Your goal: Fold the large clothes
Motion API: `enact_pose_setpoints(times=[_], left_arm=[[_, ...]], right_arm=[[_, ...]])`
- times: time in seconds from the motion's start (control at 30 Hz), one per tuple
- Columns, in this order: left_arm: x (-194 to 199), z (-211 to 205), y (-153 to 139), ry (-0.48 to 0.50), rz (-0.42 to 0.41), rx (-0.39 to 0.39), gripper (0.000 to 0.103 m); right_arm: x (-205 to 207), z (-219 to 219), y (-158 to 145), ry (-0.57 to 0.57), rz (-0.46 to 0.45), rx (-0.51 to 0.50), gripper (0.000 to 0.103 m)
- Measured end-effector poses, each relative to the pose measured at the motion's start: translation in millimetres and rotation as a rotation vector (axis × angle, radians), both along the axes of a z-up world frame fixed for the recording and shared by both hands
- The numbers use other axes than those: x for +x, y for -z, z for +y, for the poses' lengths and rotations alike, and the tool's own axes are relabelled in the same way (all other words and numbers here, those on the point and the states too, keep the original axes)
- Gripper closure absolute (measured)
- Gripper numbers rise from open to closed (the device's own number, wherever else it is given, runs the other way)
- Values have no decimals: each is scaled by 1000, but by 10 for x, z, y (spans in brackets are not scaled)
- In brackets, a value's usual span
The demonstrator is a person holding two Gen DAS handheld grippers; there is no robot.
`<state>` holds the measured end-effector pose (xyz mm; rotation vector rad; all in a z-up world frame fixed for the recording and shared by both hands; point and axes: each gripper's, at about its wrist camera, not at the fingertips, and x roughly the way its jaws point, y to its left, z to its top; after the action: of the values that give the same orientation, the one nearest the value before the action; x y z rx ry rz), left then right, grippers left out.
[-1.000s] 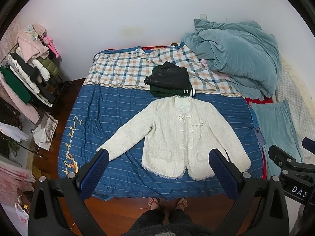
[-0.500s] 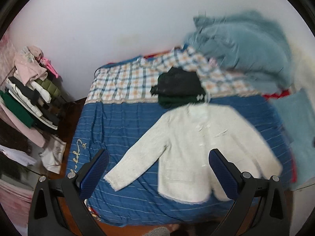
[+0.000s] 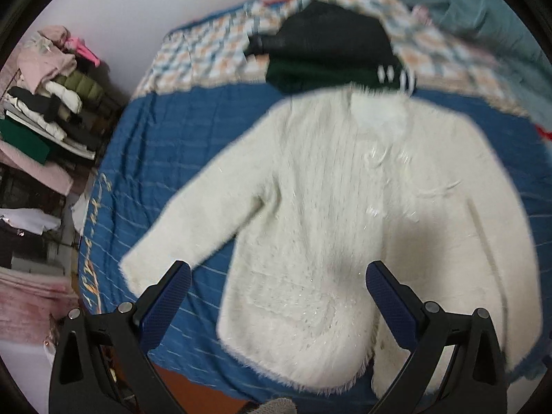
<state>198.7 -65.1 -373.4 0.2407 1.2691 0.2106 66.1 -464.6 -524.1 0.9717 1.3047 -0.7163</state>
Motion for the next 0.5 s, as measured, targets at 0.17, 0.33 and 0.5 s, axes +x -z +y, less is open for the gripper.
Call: enact_pose_setpoints(times=[0.17,0.33,0.5], left_arm=[[146,-23,725,-40,76,92,0],[308,-14,1154,-61,103,114,0],[366,-13,1353,-49,103,97,0]], right_arm=[[-193,-417,1210,110,0,156,30],[-166,-434,1730,155,2,163,34],[-147,-322,1469,119,-32,45,89]])
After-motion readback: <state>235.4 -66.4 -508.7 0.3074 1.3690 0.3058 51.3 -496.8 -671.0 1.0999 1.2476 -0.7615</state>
